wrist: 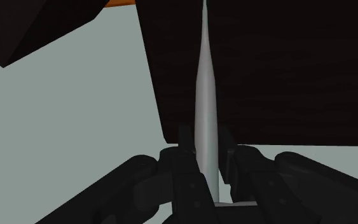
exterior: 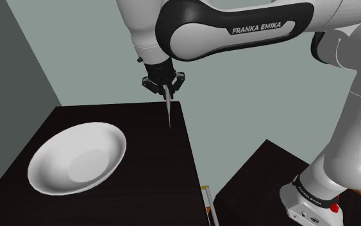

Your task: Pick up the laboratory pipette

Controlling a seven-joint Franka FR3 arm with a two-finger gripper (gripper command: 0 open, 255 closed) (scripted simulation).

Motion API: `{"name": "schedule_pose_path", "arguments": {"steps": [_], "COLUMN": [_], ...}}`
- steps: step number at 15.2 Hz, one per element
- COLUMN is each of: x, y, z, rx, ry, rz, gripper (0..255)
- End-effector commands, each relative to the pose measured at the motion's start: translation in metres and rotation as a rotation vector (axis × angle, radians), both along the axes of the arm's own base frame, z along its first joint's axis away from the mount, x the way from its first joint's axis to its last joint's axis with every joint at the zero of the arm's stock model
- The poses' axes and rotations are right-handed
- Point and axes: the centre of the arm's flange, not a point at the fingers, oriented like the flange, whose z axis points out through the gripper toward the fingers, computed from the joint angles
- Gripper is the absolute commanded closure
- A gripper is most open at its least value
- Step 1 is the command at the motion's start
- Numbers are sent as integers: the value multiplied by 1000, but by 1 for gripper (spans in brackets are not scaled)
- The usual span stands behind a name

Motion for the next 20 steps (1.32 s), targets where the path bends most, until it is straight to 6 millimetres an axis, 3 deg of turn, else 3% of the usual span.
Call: {"name": "schedule_pose_path", "arguments": {"steps": [1,3,18,20], "x": [0,0,0,0], "y": [0,0,0,0], "z": [0,0,79,80], "rx": [0,0,0,0], "ry": [0,0,0,0], "rz": [0,0,0,0], "gripper": [255,255,255,255]}}
